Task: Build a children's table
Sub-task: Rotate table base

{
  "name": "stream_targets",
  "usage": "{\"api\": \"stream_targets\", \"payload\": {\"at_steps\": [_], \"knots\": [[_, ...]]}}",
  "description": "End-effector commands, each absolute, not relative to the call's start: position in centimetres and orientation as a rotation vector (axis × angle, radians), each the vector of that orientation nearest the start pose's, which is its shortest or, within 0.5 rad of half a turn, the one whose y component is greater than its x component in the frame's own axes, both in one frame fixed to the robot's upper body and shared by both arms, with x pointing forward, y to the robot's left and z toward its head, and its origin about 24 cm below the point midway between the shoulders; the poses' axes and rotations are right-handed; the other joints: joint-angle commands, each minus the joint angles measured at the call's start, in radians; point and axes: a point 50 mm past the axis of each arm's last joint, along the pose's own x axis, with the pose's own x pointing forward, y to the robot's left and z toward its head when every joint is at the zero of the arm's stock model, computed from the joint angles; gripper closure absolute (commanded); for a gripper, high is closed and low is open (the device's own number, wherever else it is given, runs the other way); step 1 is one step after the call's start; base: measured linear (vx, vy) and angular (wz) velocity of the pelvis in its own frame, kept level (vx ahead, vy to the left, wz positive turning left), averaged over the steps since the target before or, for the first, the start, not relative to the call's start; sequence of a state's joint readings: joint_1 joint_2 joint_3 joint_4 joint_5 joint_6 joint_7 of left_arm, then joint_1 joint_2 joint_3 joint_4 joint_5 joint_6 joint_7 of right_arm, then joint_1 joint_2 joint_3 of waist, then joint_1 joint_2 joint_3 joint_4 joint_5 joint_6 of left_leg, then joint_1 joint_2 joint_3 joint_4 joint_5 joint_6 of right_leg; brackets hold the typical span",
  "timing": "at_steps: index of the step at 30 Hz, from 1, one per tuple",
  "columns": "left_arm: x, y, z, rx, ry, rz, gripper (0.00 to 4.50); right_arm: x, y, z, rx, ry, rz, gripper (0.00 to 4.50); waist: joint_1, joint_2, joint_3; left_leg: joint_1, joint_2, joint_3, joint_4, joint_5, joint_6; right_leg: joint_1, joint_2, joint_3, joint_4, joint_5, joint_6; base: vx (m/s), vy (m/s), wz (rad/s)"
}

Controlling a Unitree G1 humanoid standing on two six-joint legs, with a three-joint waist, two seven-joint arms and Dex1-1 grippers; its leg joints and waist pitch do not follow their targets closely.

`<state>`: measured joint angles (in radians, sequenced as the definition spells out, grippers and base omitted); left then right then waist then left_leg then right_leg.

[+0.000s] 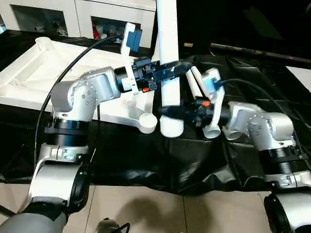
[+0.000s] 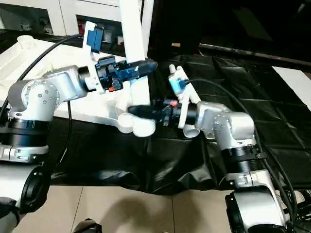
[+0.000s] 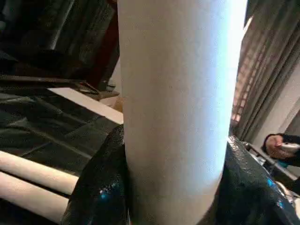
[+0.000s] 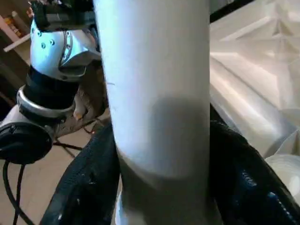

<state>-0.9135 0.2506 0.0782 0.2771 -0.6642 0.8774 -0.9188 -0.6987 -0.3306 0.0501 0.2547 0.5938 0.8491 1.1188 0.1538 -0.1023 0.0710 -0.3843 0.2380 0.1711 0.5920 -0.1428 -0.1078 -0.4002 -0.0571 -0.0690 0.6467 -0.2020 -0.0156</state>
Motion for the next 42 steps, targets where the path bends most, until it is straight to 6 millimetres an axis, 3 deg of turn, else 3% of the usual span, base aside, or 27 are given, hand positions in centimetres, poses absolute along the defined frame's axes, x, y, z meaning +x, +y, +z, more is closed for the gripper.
{"api": "stream_targets", "payload": {"at_steps": [1,7,8,11,13,16,19,23,24,29,34,42], "knots": [[33.4,8.3,22.7,-0.396,0.075,-1.385,2.59,32.0,-11.4,14.0,0.368,0.366,1.342,2.20,0.002,0.013,-0.084,0.020,-0.006,0.008,-0.058,-0.138,-0.050,0.060,-0.072,0.042,-0.070,-0.063,-0.175,0.000,0.000,0.00],[33.4,8.5,22.4,-0.398,0.076,-1.368,2.59,32.4,-11.2,14.0,0.355,0.332,1.299,2.44,0.002,0.012,-0.083,0.020,-0.005,0.008,-0.059,-0.142,-0.054,0.058,-0.073,0.043,-0.072,-0.087,-0.163,0.000,0.000,0.00],[33.8,8.5,22.2,-0.387,0.077,-1.307,2.59,32.6,-11.0,14.0,0.339,0.318,1.270,2.47,0.002,0.012,-0.084,0.019,-0.004,0.007,-0.059,-0.139,-0.056,0.058,-0.073,0.043,-0.071,-0.080,-0.162,0.000,0.000,0.00],[34.8,8.7,21.7,-0.402,0.112,-1.174,1.89,33.0,-10.6,13.9,0.285,0.308,1.207,2.51,0.003,0.013,-0.084,0.021,-0.005,0.008,-0.058,-0.141,-0.060,0.057,-0.073,0.043,-0.071,-0.075,-0.161,0.000,0.000,0.00],[35.2,8.8,21.4,-0.393,0.115,-1.100,1.89,33.4,-10.4,13.9,0.245,0.297,1.158,2.53,0.005,0.014,-0.084,0.022,-0.004,0.007,-0.059,-0.143,-0.069,0.055,-0.073,0.044,-0.072,-0.085,-0.150,0.000,0.000,0.00],[35.9,8.8,20.9,-0.336,0.121,-0.949,1.52,33.8,-10.0,13.8,0.197,0.290,1.088,2.54,0.005,0.012,-0.085,0.021,-0.005,0.006,-0.060,-0.140,-0.070,0.059,-0.073,0.044,-0.072,-0.085,-0.137,0.000,0.000,0.00],[36.7,8.8,20.3,-0.340,0.123,-0.794,1.44,34.5,-9.3,13.8,0.134,0.266,0.981,2.55,0.005,0.006,-0.085,0.019,-0.005,0.006,-0.060,-0.126,-0.074,0.059,-0.073,0.044,-0.071,-0.071,-0.128,0.000,0.000,0.00],[37.1,8.8,20.0,-0.343,0.136,-0.716,1.44,34.9,-8.6,14.1,0.104,0.249,0.921,2.55,0.000,0.007,-0.086,0.020,-0.006,0.006,-0.059,-0.122,-0.070,0.059,-0.071,0.045,-0.070,-0.064,-0.121,0.000,0.000,0.00],[37.4,8.8,19.9,-0.348,0.145,-0.672,1.73,35.2,-8.3,14.2,0.088,0.240,0.896,2.55,-0.001,0.008,-0.085,0.019,-0.007,0.006,-0.059,-0.123,-0.071,0.057,-0.070,0.045,-0.070,-0.058,-0.119,0.000,0.000,0.00],[37.4,8.5,19.9,-0.393,0.140,-0.663,1.93,35.2,-7.6,14.3,0.078,0.232,0.888,2.55,-0.003,0.008,-0.085,0.019,-0.007,0.006,-0.059,-0.128,-0.070,0.058,-0.070,0.045,-0.071,-0.054,-0.118,0.000,0.000,0.00],[37.3,8.6,20.0,-0.409,0.135,-0.664,2.47,35.1,-7.4,14.3,0.067,0.227,0.886,2.55,-0.005,0.008,-0.084,0.020,-0.008,0.006,-0.060,-0.136,-0.066,0.058,-0.070,0.045,-0.072,-0.053,-0.117,0.000,0.000,0.00],[37.2,8.6,20.3,-0.405,0.107,-0.735,2.60,34.9,-7.4,14.9,0.046,0.168,0.943,2.55,-0.008,0.009,-0.084,0.021,-0.008,0.006,-0.060,-0.140,-0.065,0.058,-0.070,0.045,-0.072,-0.056,-0.119,0.000,0.000,0.00]]}}
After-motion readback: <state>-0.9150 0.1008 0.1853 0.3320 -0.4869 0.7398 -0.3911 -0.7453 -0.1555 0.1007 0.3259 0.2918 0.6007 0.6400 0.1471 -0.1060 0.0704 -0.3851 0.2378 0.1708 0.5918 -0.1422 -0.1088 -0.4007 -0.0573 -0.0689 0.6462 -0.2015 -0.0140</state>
